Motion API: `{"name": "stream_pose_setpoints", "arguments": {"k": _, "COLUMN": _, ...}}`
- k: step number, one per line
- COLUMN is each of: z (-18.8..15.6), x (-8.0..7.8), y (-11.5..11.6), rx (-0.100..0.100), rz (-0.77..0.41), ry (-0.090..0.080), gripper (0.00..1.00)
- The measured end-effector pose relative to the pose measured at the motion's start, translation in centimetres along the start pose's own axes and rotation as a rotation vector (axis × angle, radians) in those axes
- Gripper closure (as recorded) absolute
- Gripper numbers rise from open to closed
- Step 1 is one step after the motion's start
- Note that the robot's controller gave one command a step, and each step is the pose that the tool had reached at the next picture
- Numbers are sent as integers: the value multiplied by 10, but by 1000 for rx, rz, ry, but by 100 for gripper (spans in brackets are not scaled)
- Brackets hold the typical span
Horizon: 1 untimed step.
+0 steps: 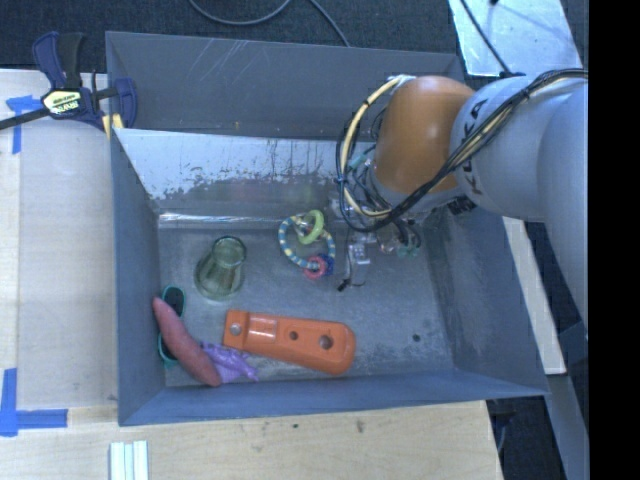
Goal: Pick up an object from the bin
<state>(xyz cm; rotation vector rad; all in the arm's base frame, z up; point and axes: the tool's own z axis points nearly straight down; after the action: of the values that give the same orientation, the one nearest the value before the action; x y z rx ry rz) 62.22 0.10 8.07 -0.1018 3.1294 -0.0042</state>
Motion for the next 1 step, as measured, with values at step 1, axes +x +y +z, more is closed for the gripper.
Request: {"name": "stream_pose_setpoints", "arguments": {"k": 1, "z": 1, "x": -3, "y": 34, "rx": -2, "rz": -40, "ry": -3, "gripper": 0}}
